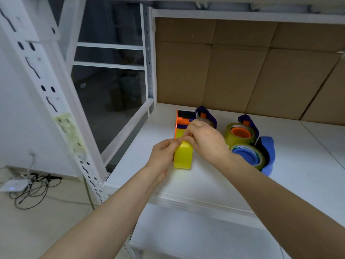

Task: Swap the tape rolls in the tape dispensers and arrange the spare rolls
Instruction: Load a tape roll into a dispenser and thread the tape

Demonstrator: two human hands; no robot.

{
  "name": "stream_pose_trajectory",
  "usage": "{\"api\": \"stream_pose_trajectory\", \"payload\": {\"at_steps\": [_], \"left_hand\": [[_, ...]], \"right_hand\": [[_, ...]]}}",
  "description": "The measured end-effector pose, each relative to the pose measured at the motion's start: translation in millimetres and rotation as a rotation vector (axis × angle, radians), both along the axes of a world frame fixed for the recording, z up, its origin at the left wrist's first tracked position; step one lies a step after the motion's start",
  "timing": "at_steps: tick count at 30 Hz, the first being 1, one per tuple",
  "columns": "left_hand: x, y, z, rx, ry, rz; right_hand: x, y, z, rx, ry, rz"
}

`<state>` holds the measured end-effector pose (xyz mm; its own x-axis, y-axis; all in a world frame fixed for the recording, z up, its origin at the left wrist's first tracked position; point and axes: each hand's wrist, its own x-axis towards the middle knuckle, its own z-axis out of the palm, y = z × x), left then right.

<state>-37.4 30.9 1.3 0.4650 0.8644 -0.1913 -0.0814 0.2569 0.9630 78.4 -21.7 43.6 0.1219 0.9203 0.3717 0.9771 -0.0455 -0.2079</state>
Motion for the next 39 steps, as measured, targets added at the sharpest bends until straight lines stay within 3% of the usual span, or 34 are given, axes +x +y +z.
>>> {"api": "stream_pose_trajectory", "payload": {"at_steps": [4, 8, 20, 25, 32, 36, 39], "left_hand": [[-3, -1, -3, 0.003, -0.076, -0.104], [0, -3, -1, 0.070, -0.055, -0.155], [5, -1, -3, 0.096, -0.049, -0.144], [6, 0, -2, 0.033, -0.080, -0.183], [10, 0, -2, 0.000, -0.130, -0.211], [14, -2, -2, 0.019, -0.114, -0.197], [18, -3, -4, 0.058, -0.085, -0.187]], "right_hand": [[1, 2, -4, -0.006, -0.184, -0.064], [8, 4, -1, 0.020, -0.147, -0.095], [29, 9, 8, 0.031, 0.390, -0.129], [30, 11, 6, 0.027, 0.413, -0.126], [33, 5, -1, 0.037, 0.715, -0.199], [37, 0, -3, -0.056, 0.842, -0.348], [29, -11, -11, -0.149, 1.087, -0.310]]}}
